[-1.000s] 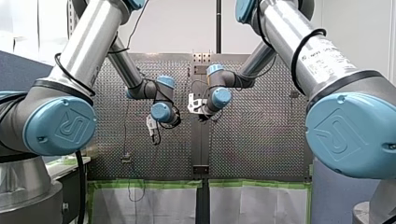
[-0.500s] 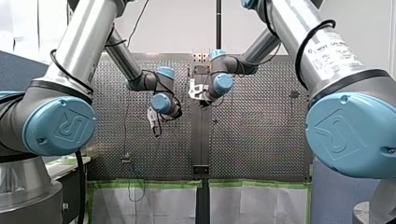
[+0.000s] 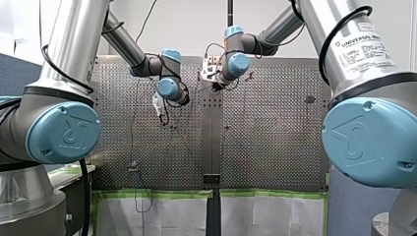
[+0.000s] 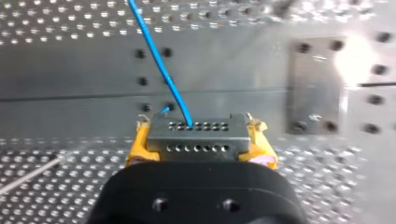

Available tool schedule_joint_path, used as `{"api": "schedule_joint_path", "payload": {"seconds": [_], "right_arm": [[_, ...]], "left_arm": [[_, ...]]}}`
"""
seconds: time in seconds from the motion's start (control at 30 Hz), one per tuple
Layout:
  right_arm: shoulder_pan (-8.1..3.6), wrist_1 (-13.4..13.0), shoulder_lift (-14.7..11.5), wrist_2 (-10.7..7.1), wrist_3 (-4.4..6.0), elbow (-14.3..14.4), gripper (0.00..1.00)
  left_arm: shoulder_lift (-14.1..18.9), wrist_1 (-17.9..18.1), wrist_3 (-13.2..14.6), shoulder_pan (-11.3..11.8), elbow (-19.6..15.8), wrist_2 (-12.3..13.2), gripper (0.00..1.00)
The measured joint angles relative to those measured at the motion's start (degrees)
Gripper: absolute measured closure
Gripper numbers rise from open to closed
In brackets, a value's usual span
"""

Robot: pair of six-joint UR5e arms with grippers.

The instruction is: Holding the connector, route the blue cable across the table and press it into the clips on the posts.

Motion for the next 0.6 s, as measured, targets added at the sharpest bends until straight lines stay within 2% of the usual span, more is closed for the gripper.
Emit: {"api": "schedule_joint_path", "payload": {"seconds": [0.17,0.33,0.47,0.6], "right_arm": [[-0.03,1.3,-2.9,0.03,0.45,0.0,1.0],[-0.06,2.5,-4.5,0.06,0.54,0.0,1.0],[-0.19,2.8,-5.0,0.09,0.76,0.0,1.0],[-0.45,2.8,-5.0,0.07,1.1,0.0,1.0]], "left_arm": [[3.2,-2.7,0.6,-0.3,2.3,-0.1,1.0],[5.9,-3.3,0.6,-0.4,2.9,-0.1,1.0],[8.3,-3.1,0.0,-0.2,3.7,0.1,1.0],[8.3,-3.1,-0.6,0.2,4.5,1.0,1.0]]}}
